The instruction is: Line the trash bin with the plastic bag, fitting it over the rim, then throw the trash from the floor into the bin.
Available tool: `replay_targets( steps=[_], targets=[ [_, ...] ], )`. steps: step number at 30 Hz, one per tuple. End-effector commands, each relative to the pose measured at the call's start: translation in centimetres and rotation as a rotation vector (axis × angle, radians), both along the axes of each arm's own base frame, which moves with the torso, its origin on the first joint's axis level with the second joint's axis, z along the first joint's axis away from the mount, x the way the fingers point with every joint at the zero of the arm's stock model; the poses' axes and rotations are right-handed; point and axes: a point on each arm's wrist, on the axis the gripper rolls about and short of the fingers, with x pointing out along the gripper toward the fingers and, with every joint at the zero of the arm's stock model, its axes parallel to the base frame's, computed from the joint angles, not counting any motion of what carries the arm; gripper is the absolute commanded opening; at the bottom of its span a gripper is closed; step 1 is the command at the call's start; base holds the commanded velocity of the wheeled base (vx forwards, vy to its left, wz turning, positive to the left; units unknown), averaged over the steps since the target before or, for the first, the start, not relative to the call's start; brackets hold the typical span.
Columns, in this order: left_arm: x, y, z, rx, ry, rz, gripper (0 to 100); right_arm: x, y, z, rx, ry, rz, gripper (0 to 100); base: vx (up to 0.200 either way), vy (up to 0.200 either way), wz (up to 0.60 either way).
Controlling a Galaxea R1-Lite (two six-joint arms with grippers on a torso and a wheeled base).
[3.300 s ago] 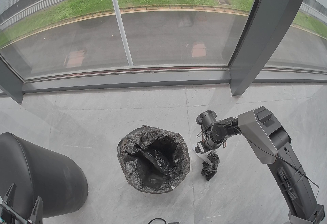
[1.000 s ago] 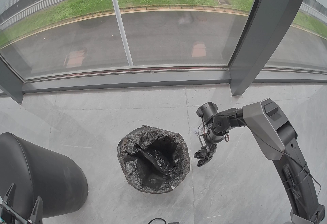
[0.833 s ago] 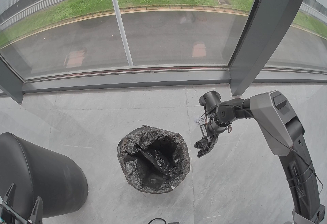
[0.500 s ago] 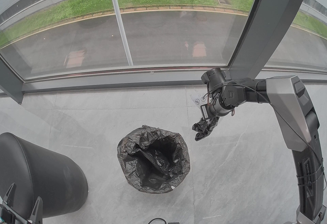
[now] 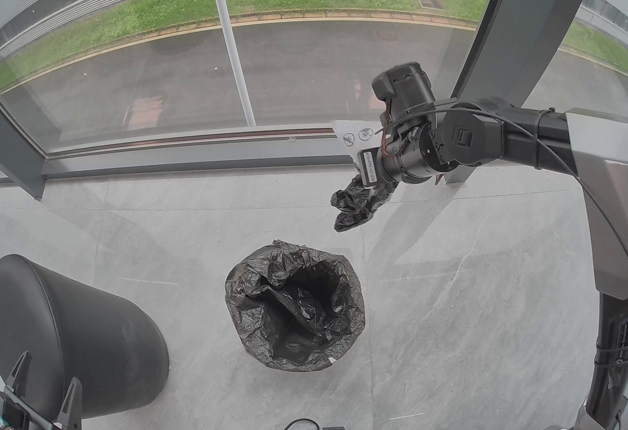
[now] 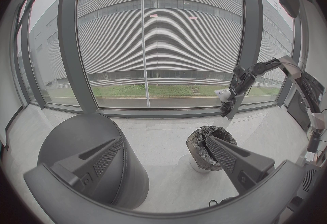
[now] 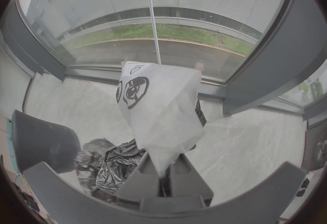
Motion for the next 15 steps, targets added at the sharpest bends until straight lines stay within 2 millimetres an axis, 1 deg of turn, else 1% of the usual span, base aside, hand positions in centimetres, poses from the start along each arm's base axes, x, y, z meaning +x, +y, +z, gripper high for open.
replay_targets(
  steps=[1, 4, 7, 12, 15],
  targets=[
    [0.0, 0.0, -0.5, -0.001, 0.001, 0.000, 100, -4.4, 1.9, 4.9, 0.086, -0.088, 0.085, 0, 0.000, 0.000, 0.00],
    [0.0, 0.0, -0.5, -0.001, 0.001, 0.000, 100, -6.1, 3.3, 5.9, 0.110, -0.107, 0.129, 0, 0.000, 0.000, 0.00],
    [0.0, 0.0, -0.5, -0.001, 0.001, 0.000, 100, -7.5, 4.9, 5.9, 0.130, -0.102, 0.163, 0, 0.000, 0.000, 0.00],
    [0.0, 0.0, -0.5, -0.001, 0.001, 0.000, 100, -9.2, 7.3, 5.2, 0.129, -0.088, 0.210, 0, 0.000, 0.000, 0.00],
    [0.0, 0.0, -0.5, -0.001, 0.001, 0.000, 100, -9.6, 8.5, 4.2, 0.115, -0.078, 0.228, 0, 0.000, 0.000, 0.00]
  ],
)
